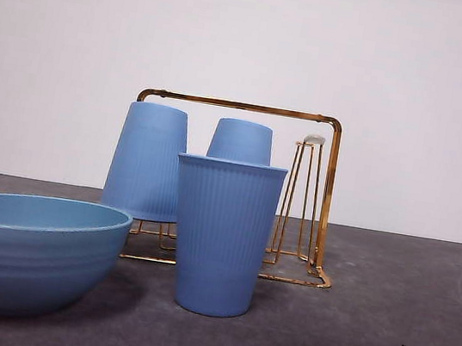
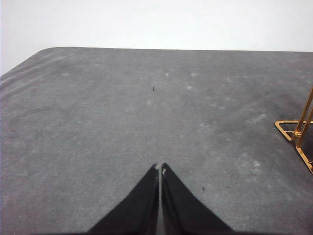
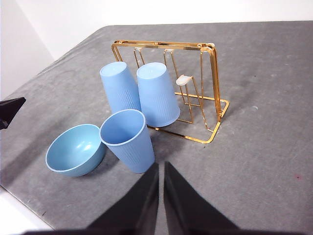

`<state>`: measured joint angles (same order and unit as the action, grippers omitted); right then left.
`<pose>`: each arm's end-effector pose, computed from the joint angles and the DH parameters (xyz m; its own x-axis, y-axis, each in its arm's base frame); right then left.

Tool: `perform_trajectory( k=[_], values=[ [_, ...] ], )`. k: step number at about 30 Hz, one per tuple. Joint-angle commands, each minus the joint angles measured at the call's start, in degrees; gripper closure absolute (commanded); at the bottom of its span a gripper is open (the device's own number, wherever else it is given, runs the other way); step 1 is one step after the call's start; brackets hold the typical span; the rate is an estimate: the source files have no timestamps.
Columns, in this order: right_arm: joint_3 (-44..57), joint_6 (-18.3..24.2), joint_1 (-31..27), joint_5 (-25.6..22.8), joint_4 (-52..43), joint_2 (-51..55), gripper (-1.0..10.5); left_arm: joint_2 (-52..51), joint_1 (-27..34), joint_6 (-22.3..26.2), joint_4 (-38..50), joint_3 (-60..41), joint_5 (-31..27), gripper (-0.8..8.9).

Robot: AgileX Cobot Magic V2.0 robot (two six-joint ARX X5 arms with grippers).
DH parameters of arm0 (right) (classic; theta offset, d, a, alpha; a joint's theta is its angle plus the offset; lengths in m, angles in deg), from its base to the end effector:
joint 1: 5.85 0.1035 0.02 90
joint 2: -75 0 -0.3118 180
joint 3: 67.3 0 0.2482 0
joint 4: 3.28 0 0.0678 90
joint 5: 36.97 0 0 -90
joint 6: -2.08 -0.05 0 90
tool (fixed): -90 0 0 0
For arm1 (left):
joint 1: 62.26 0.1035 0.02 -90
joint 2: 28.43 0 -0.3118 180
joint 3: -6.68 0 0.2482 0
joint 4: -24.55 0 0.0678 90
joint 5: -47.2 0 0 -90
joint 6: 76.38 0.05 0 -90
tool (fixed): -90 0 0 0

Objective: Right arm lift cup from the cupboard, then place it on the right of the bowl

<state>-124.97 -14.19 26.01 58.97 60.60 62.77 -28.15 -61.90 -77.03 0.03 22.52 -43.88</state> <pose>-0.0019 0.0049 0.3092 0.7468 0.5860 -0.3146 -0.5088 0.8080 0.2972 0.0637 0.0013 0.1533 0.9875 0.0251 -0.1557 -0.0267 0.9996 -0.0083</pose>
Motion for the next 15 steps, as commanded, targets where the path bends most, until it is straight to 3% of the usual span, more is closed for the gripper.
perform_trajectory(
  k=[1,15],
  values=[
    [-0.6,0.6,0.3,0.0,-0.6,0.0,9.3,-0.1,0.1,0.1,-0.3,-1.1,0.3,8.07],
    [-0.6,0.9,0.3,-0.7,-0.8,0.0,9.3,-0.1,0.1,0.1,-0.3,-1.1,0.3,8.07]
  ],
)
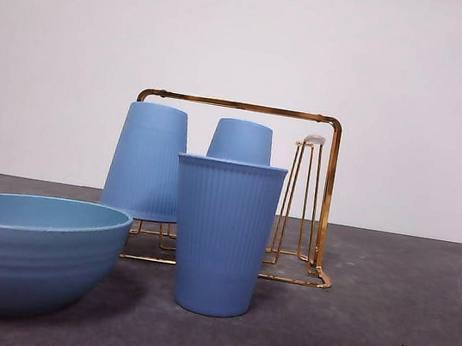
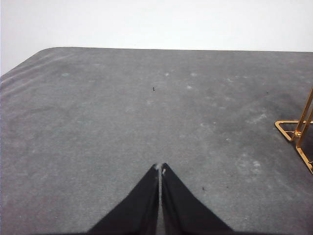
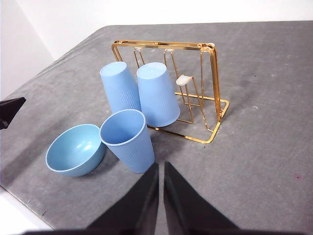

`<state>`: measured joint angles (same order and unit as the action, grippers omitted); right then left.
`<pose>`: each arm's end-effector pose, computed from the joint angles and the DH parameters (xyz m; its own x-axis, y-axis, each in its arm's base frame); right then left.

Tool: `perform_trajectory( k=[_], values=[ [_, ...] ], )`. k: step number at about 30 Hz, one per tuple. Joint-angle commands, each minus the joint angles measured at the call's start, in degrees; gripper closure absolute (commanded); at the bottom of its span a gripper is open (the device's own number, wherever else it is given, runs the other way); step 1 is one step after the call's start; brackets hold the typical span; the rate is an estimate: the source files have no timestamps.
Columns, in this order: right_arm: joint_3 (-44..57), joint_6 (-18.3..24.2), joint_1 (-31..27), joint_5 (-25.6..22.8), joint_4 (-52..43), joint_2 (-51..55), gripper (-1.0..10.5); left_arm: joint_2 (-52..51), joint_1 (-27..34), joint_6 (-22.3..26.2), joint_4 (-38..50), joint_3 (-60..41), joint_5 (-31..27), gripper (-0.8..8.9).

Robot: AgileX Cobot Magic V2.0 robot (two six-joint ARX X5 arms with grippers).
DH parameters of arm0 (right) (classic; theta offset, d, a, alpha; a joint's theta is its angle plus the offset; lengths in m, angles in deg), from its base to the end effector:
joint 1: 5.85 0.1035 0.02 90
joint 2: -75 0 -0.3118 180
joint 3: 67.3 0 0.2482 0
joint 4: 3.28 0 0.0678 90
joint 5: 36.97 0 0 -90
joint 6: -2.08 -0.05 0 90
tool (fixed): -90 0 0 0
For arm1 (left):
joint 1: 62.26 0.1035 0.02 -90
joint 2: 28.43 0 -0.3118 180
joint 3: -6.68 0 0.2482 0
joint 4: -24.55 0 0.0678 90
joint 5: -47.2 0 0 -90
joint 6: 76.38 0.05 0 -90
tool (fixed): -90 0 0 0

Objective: Right arm lift cup from the cupboard, then place it on the right of the bowl

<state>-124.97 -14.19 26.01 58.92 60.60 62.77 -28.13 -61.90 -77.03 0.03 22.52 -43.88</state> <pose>-0.0019 0.0048 0.3092 0.7473 0.5853 -0.3146 -0.5081 0.8085 0.2969 0.0637 0.0013 0.1532 0.9874 0.0251 -0.1561 -0.0267 0.9996 -0.0083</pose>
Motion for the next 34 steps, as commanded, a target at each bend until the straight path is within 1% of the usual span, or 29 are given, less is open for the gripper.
perform_trajectory(
  k=[1,4,5,8,9,11,13,16,18,20,25,28,34],
  values=[
    [-0.5,1.4,0.2,-2.1,-0.9,0.1,9.3,-0.1,0.1,0.1,-0.3,-1.1,0.3,8.07],
    [2.0,2.2,-3.6,-6.6,-4.7,0.4,9.3,-0.1,0.1,0.1,-0.3,-1.1,0.3,8.07],
    [4.2,2.2,-5.7,-7.9,-8.9,0.4,9.3,-0.1,0.1,0.1,-0.3,-1.1,0.3,8.07],
    [11.8,2.5,-12.0,-9.6,-22.4,1.2,9.3,-0.1,0.1,0.1,-0.3,-1.1,0.3,8.07],
    [15.1,3.8,-14.9,-9.9,-27.1,1.8,9.3,-0.1,0.1,0.1,-0.3,-1.1,0.3,8.07],
    [20.8,6.1,-19.8,-10.2,-31.9,3.5,9.3,-0.1,0.1,0.1,-0.3,-1.1,0.3,8.07],
    [25.5,8.0,-23.4,-10.5,-34.8,5.1,9.3,-0.1,0.1,0.1,-0.3,-1.1,0.3,8.07],
    [32.4,12.4,-28.2,-10.4,-37.7,8.4,9.3,-0.1,0.1,0.1,-0.3,-1.1,0.3,8.07],
    [35.9,13.0,-30.4,-10.3,-38.2,10.4,9.3,-0.1,0.1,0.1,-0.3,-1.1,0.3,8.07],
    [38.2,13.0,-31.7,-10.3,-38.4,11.8,9.3,-0.1,0.1,0.1,-0.3,-1.1,0.3,8.07],
    [43.1,16.2,-32.6,-10.2,-40.3,12.0,9.3,-0.1,0.1,0.1,-0.3,-1.1,0.3,8.07],
    [43.0,17.4,-32.6,-8.8,-39.8,12.0,9.3,-0.1,0.1,0.1,-0.2,-1.1,0.3,8.07],
    [43.0,17.4,-32.6,-7.8,-40.0,12.0,9.3,-0.1,0.1,0.1,-0.2,-1.1,0.3,8.07]
  ],
)
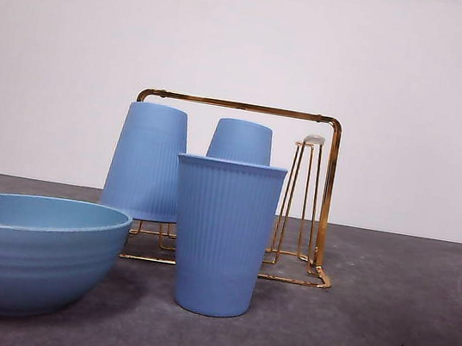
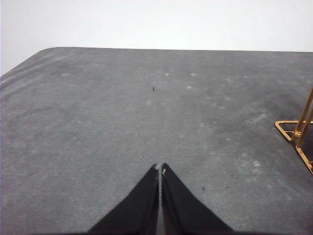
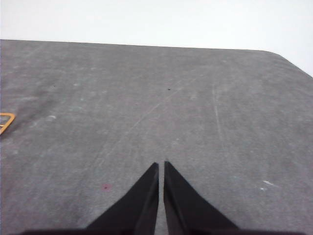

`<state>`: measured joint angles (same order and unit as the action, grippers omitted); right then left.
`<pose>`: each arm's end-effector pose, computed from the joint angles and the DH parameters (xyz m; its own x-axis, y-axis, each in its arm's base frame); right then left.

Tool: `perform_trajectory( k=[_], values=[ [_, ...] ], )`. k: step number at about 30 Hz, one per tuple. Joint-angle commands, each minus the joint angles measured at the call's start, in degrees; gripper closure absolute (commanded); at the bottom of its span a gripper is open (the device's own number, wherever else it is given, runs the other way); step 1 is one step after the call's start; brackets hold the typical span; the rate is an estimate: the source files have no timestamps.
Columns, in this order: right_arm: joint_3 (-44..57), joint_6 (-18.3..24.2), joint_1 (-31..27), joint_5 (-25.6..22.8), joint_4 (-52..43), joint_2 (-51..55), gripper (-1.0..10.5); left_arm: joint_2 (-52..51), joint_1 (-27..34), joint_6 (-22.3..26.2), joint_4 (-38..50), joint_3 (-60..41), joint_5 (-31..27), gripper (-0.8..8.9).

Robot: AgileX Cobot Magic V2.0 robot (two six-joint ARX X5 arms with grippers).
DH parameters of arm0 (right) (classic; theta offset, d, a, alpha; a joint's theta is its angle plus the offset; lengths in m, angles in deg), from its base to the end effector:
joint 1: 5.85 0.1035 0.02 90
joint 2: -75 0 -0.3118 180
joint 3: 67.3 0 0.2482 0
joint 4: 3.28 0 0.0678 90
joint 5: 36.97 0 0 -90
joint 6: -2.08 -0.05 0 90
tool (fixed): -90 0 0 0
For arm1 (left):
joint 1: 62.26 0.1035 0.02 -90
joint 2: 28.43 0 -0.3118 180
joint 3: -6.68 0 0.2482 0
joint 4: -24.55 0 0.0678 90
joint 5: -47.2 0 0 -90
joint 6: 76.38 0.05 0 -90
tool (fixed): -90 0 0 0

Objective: Right arm lift cup from the cupboard, then place it on the right of the bowl

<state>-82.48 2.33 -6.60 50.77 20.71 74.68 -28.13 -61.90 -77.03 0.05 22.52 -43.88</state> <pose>0.0643 -0.0028 0.1502 0.9860 -0.0523 -0.1586 0.0513 0.9986 -0.0106 0.0637 0.0013 0.1533 0.9875 0.0251 -0.1557 -0.0267 0.9996 -0.0083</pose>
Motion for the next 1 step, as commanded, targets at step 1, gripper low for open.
perform_trajectory(
  k=[1],
  values=[
    [0.5,0.8,0.0,0.3,-0.3,0.1,9.3,-0.1,0.1,0.1,-0.3,-1.1,0.3,8.07]
  ],
)
